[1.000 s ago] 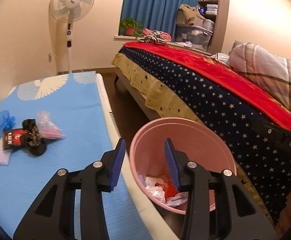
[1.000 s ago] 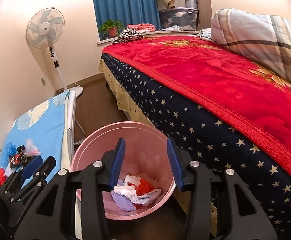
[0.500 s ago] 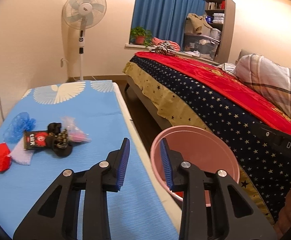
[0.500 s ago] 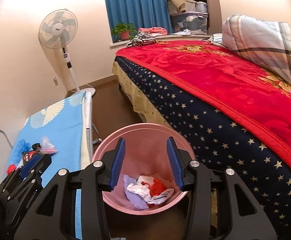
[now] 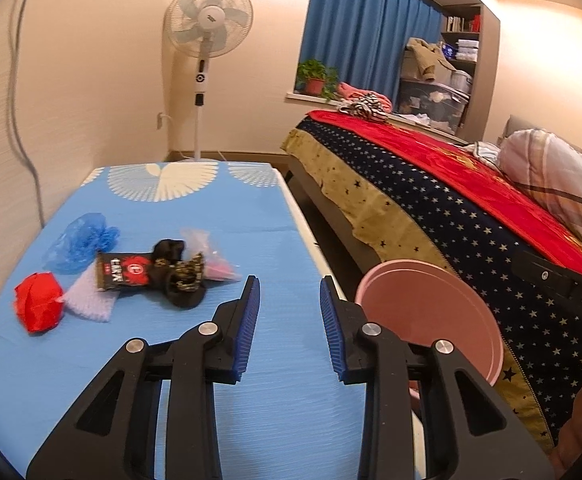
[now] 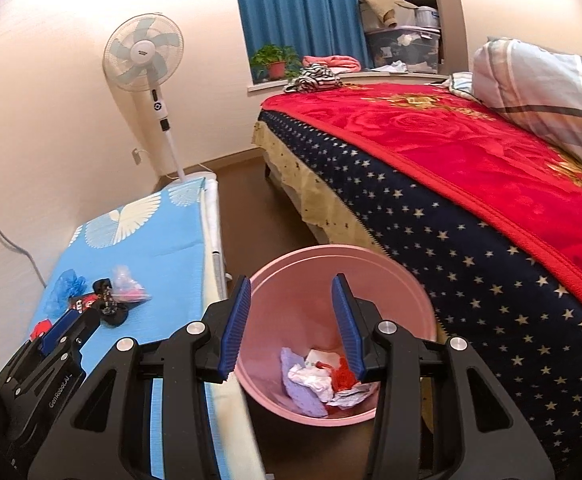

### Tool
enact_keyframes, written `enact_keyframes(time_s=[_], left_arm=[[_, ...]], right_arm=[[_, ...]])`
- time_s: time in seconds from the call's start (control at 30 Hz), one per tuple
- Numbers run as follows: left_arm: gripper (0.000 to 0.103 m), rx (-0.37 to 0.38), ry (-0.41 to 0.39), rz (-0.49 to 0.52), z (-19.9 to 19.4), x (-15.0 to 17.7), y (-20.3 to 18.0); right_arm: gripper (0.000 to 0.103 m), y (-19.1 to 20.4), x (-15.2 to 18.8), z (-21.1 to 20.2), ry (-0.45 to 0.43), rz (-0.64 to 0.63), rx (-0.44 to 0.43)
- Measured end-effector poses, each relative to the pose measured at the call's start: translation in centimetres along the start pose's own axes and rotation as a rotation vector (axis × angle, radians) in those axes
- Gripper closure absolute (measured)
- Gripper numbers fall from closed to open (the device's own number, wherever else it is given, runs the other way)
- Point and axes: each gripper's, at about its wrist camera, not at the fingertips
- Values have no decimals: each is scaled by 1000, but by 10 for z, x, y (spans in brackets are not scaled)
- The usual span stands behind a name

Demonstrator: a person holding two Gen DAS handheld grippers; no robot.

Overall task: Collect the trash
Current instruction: 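Move both tools back to the mattress toward the red bag and black wrapper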

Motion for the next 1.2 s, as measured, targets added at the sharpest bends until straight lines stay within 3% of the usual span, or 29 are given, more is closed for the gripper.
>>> enact_keyframes(time_s=[0.6,0.87,1.2], left_arm=[[72,-118,4,-40,-2,4,44],[72,-241,23,-113,1,13,80],[72,-430,42,-269,0,29,139]], right_arm=[[62,38,14,24,36,-3,-77],[63,67,27,52,82,-11,-139],[63,127,45,83,128,-22,-285]])
Point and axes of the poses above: each gripper's, at about its wrist camera, not at the fingertips, and z roughly the way its jaws point, y to its left, x to its underside, and after that the axes turned 6 degrees about -y, right-handed
